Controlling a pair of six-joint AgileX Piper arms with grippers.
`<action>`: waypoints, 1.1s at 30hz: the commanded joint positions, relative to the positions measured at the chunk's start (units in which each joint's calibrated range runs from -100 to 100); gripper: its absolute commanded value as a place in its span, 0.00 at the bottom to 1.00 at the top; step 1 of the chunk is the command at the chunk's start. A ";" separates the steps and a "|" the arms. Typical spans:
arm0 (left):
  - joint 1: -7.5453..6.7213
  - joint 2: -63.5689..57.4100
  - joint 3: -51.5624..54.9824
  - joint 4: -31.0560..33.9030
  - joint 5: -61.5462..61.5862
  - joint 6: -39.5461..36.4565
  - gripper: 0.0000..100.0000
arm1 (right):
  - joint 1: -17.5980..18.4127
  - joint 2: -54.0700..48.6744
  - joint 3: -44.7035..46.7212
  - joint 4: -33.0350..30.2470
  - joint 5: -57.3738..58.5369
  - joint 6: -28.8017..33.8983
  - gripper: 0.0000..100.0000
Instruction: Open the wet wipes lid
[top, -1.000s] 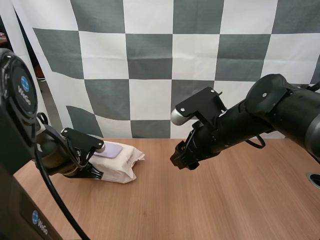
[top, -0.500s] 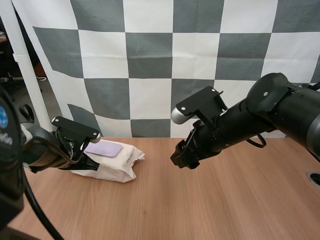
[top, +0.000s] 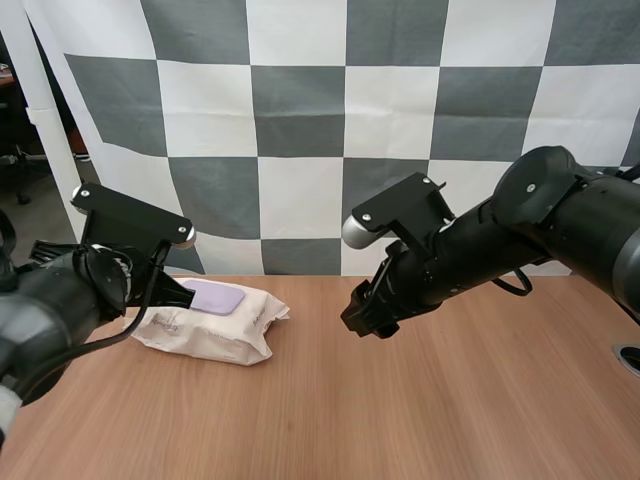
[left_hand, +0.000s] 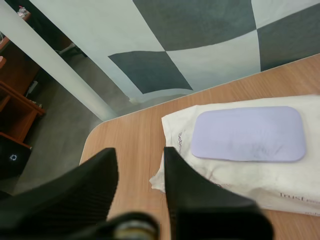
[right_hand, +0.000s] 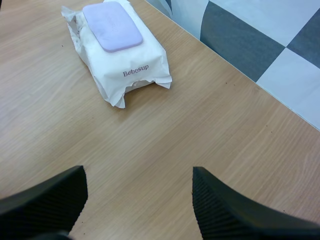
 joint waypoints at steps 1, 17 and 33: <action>0.01 1.04 0.00 -0.03 -0.84 -0.27 1.00 | 0.03 0.01 -0.07 0.03 0.02 0.07 1.00; -0.14 25.60 -1.00 2.06 -14.10 1.69 1.00 | 0.03 0.01 -0.07 0.03 1.31 0.07 1.00; -0.16 11.81 -1.05 2.67 -20.78 -2.82 1.00 | 0.03 0.01 -0.07 0.15 1.30 1.05 1.00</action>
